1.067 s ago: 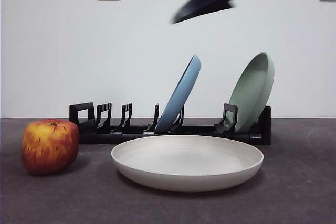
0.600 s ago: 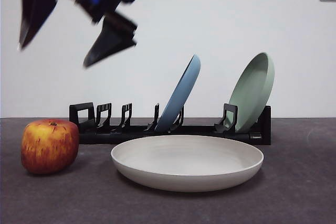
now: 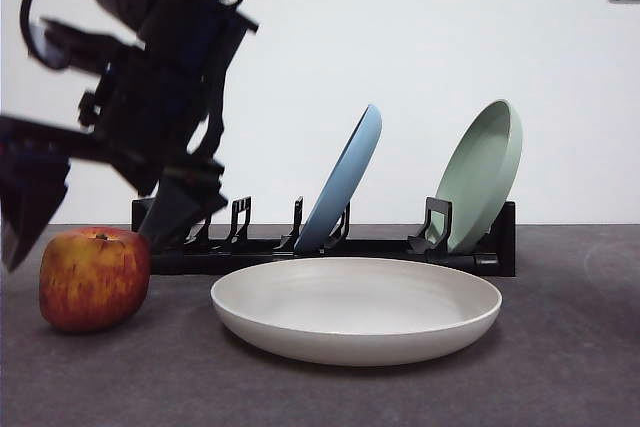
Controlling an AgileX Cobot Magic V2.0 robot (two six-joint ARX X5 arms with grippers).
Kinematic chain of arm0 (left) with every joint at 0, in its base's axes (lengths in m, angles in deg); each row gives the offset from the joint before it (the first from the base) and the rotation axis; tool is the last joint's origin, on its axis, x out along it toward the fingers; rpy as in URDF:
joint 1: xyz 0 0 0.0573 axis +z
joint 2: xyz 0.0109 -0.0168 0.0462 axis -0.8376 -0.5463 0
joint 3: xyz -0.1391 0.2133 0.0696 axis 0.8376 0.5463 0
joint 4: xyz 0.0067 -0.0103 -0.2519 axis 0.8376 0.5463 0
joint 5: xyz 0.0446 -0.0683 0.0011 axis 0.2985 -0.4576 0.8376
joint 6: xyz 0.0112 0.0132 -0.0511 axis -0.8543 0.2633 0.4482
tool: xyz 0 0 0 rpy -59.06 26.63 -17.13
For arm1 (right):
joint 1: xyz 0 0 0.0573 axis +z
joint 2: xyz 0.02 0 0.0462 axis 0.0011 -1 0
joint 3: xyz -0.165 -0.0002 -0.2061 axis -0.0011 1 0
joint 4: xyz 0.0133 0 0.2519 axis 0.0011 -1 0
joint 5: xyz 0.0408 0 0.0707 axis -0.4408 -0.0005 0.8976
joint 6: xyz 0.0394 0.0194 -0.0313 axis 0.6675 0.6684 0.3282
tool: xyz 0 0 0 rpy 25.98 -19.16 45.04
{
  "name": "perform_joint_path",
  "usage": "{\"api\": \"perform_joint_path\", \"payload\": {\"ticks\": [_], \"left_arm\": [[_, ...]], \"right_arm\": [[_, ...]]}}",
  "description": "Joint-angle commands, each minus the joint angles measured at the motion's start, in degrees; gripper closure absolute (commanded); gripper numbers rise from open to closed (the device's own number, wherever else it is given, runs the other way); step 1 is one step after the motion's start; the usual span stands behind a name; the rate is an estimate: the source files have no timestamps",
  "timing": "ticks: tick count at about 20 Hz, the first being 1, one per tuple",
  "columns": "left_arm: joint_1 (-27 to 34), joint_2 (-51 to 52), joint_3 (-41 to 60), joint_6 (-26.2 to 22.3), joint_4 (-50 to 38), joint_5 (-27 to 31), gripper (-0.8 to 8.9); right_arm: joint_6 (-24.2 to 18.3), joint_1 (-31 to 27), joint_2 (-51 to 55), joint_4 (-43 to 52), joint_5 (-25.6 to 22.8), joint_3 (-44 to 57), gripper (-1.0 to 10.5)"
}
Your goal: Take the yellow plate from the plate rack,put the plate on the table,take the apple from the table,put the apple in the plate
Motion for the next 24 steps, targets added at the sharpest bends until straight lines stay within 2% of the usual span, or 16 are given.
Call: {"api": "perform_joint_path", "payload": {"ticks": [1, 2, 6, 10, 14, 19, 24], "left_arm": [[0.2, 0.2, 0.2, 0.7, -0.1, 0.1, 4.71], [0.2, 0.2, 0.2, 0.7, -0.1, 0.1, 4.71], [0.2, 0.2, 0.2, 0.6, -0.1, 0.1, 4.71], [0.1, 0.1, 0.2, 0.6, -0.1, 0.1, 4.71], [0.1, 0.1, 0.2, 0.7, -0.6, 0.0, 4.71], [0.1, 0.1, 0.2, 0.4, -3.5, 0.0, 4.71], [0.0, -0.4, 0.2, 0.3, -4.7, 0.0, 4.71]], "right_arm": [[-0.3, 0.1, -2.5, 0.6, 0.0, 0.0, 3.8], [-0.3, 0.1, -3.0, 0.5, 0.0, 0.0, 4.6], [-0.3, 0.5, -3.3, 1.5, -0.4, 0.0, 9.4], [-0.3, 0.0, 0.0, 0.7, -1.0, 0.0, 9.6], [-0.3, -1.4, 9.5, -4.0, -3.5, 0.0, 9.6], [-0.3, -7.8, 21.3, -16.9, -3.3, 0.0, 9.6], [0.8, -14.7, 24.9, -28.7, -3.3, 0.2, 9.6]]}}
